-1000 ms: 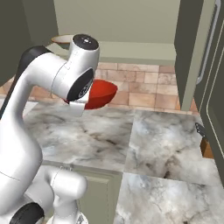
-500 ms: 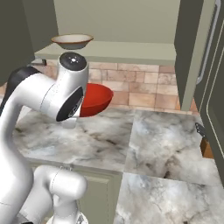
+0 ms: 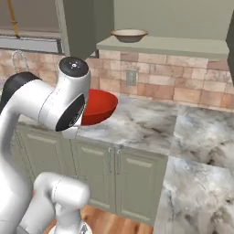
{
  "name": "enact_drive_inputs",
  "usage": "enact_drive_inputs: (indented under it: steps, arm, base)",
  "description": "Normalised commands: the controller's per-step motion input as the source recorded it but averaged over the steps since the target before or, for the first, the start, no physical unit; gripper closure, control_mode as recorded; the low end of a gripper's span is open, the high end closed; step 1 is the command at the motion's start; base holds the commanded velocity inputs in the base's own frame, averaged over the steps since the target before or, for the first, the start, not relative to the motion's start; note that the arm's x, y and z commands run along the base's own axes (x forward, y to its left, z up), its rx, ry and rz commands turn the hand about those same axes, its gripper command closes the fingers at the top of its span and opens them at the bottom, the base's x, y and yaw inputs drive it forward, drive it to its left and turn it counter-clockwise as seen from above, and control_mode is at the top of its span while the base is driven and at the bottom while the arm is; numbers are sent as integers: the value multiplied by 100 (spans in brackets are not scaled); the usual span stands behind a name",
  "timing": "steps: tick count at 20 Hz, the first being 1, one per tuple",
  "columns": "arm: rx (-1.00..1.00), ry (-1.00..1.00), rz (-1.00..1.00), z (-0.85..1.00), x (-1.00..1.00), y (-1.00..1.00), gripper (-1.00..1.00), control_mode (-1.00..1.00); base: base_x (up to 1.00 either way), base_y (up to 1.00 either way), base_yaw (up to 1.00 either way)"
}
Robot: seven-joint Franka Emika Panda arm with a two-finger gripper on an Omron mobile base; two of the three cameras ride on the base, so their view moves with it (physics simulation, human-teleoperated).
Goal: Pick up the bowls from the cabinet and place each bowl in front of a stool on the dining counter.
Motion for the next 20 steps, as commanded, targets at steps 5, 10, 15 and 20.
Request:
enact_drive_inputs:
  steps: [5,10,15,20]
  arm:
    - [0,0,0,0,0,0,100,100]
    - [0,0,0,0,0,0,100,100]
    - [0,0,0,0,0,0,100,100]
    - [0,0,0,0,0,0,100,100]
  base:
    - [-42,42,94]
    - [-20,9,100]
    - [-17,8,100]
    - [-21,12,100]
